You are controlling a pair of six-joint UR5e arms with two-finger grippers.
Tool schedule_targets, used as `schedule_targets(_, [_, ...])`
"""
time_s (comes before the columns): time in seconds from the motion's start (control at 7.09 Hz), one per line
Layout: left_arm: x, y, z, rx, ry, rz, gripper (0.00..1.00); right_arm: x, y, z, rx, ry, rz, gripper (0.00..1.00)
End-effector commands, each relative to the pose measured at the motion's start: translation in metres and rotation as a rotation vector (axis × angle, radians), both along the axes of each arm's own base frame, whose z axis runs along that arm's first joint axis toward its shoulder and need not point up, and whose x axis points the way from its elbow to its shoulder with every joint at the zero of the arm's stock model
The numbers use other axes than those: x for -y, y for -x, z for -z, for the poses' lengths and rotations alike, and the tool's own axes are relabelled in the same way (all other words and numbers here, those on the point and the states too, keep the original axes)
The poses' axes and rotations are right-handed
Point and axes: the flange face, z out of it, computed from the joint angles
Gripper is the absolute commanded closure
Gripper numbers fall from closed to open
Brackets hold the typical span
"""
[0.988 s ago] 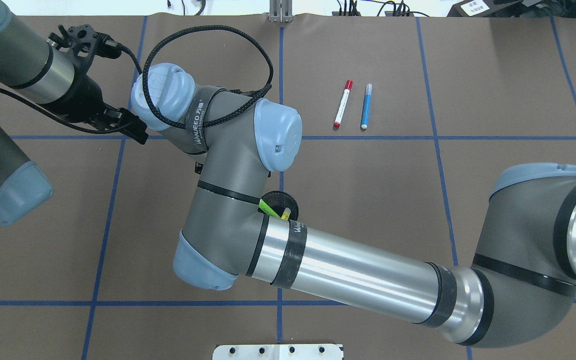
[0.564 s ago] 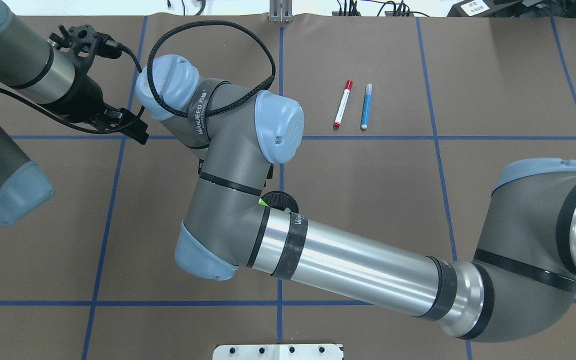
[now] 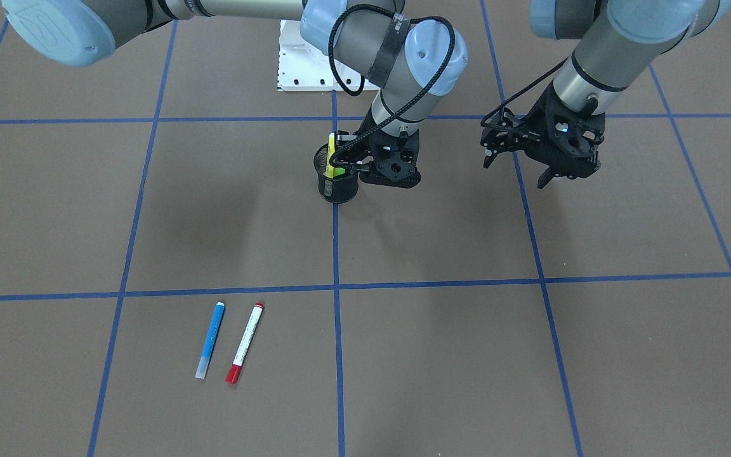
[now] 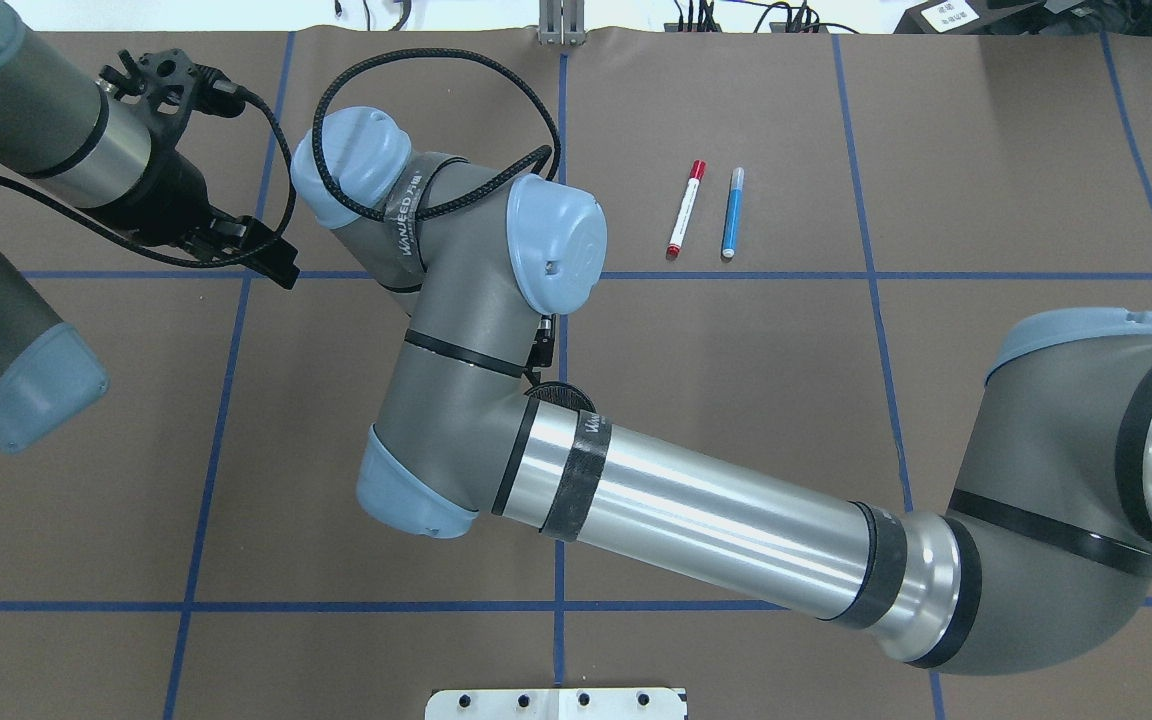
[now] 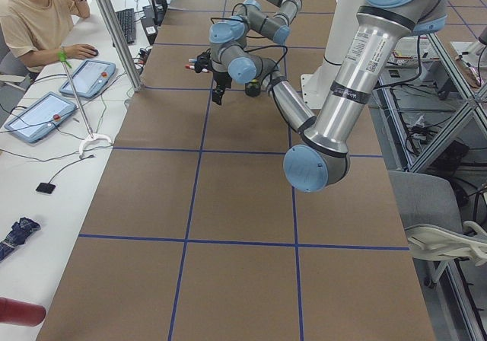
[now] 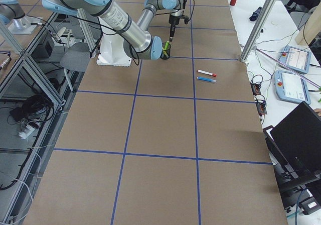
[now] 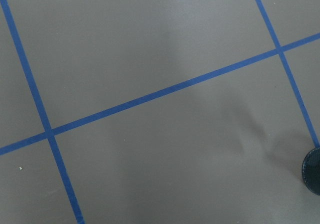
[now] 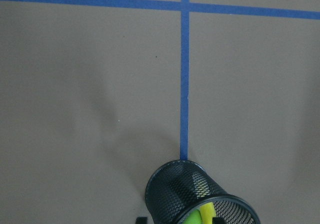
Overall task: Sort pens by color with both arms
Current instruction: 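Lower the right gripper into the cup and grasp the green marker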
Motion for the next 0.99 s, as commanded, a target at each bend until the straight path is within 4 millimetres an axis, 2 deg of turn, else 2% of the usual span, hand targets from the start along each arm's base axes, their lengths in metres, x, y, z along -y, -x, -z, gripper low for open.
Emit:
schedule_targets(0.0, [0.000,0.000,0.000,0.000,0.001,0.000,0.01,-0.001,0.003,0.000,-0.018,0.027,0.008,0.52])
schedule_targets(0.85, [0.000,0.000,0.000,0.000,0.001,0.000,0.01,-0.010,0.015,-0.014,-0.044,0.038,0.024,0.53])
